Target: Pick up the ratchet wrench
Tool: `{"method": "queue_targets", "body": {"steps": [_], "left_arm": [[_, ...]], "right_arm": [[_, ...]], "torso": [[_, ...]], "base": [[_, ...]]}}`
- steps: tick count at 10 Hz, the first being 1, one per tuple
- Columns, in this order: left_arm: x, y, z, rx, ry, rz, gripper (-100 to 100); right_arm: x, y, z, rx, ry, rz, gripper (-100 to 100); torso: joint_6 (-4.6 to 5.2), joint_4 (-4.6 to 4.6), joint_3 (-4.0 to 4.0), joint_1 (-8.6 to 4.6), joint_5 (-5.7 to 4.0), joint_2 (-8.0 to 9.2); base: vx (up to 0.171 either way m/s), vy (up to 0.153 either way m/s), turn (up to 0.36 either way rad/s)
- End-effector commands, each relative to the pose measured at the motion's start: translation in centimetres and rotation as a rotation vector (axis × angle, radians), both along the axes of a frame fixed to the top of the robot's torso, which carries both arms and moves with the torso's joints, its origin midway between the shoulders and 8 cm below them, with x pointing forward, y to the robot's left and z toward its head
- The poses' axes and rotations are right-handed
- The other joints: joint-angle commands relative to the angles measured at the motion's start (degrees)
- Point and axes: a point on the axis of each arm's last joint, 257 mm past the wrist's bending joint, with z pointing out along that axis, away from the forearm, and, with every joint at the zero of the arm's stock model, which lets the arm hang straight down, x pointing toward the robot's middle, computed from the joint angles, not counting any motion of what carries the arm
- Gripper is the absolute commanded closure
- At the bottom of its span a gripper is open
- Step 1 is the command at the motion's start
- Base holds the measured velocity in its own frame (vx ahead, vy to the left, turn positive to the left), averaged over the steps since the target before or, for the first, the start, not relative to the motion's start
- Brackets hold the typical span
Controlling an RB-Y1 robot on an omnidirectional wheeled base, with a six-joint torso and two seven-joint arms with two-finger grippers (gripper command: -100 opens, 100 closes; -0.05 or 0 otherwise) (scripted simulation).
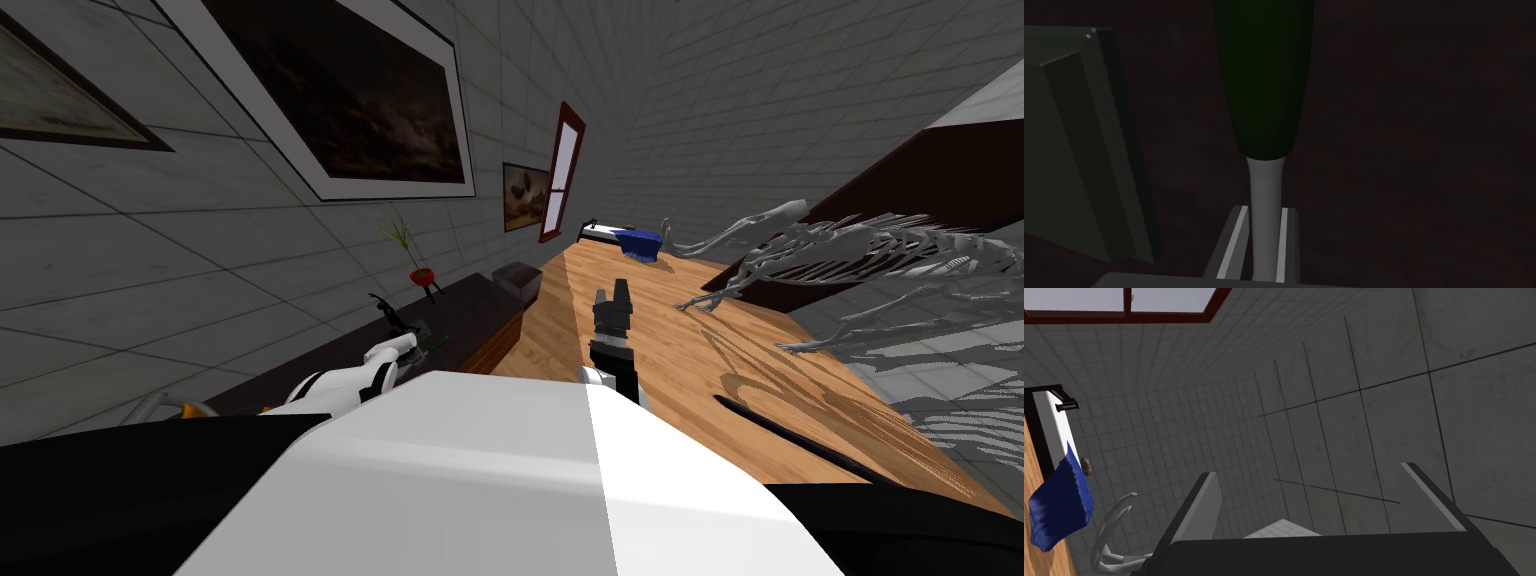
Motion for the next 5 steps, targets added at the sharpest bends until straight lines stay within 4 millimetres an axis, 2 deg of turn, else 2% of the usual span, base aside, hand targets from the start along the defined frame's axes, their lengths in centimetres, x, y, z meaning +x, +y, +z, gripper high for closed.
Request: {"method": "queue_targets", "body": {"steps": [1, 4, 5], "left_arm": [[0.41, 0.54, 0.78, 0.0, 0.0, 0.004, 100], [0.76, 0.98, 1.35, 0.002, -0.003, 0.004, 100], [0.76, 0.96, 1.4, 0.001, -0.001, 0.005, 0]], "right_arm": [[0.0, 0.0, 0.0, 0.0, 0.0, 0.0, 0], [0.0, 0.0, 0.0, 0.0, 0.0, 0.0, 0], [0.0, 0.0, 0.0, 0.0, 0.0, 0.0, 0]], "torso": [[0.0, 0.0, 0.0, 0.0, 0.0, 0.0], [-0.02, 0.03, 0.09, -0.15, -0.03, 0.17], [-0.03, 0.01, 0.07, -0.11, -0.01, 0.13]], "base": [[-0.009, -0.008, -0.023], [-0.028, -0.022, -0.013], [0.0, 0.0, 0.0]]}}
